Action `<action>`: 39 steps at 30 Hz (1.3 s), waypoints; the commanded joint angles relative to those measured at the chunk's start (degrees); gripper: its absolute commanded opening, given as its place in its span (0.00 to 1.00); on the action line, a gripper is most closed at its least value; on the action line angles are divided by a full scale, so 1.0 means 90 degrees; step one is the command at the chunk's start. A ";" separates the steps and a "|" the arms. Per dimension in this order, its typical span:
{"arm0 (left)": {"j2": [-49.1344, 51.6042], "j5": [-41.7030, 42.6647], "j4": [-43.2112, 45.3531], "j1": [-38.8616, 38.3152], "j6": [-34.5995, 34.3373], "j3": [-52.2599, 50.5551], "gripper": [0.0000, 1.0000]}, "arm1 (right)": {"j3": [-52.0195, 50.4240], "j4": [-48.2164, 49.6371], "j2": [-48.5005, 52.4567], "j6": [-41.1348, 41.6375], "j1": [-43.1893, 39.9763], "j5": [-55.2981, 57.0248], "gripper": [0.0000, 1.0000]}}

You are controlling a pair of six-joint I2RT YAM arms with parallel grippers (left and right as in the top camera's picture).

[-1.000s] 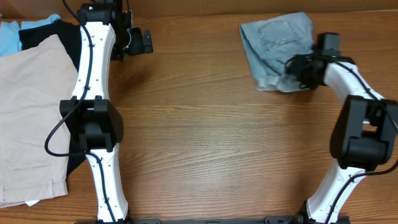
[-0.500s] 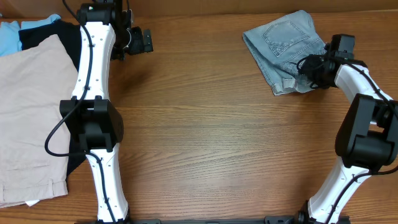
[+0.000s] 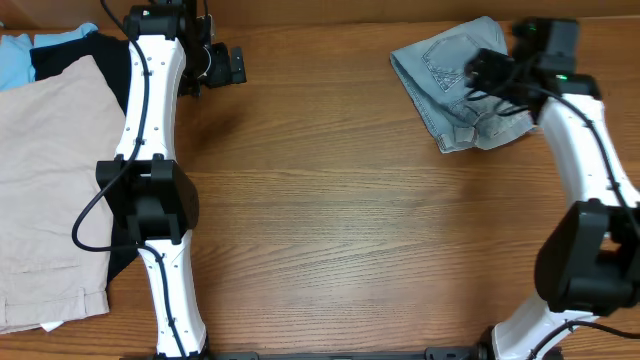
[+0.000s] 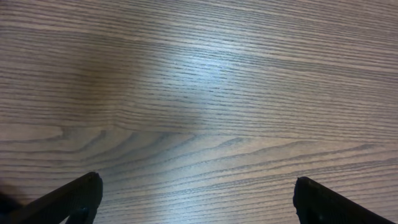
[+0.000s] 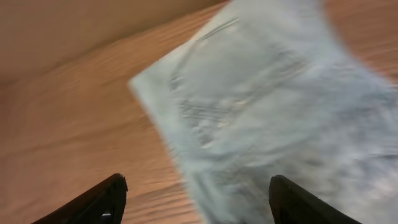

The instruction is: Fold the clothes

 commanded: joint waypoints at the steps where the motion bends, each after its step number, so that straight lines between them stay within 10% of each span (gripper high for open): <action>1: 0.0046 -0.0017 -0.0029 -0.0061 -0.0112 -0.0019 1.00 | 0.0002 0.0075 0.0440 -0.0325 0.0459 0.0316 0.77; 28: 0.0046 -0.0019 0.0177 -0.0102 -0.0112 -0.0019 1.00 | 0.0002 0.1911 0.2331 -0.0748 0.0981 0.0102 0.76; 39: 0.0046 -0.0022 0.0177 -0.0102 -0.0112 -0.0019 1.00 | 0.0002 0.2720 0.2441 0.0602 0.0605 0.0763 0.76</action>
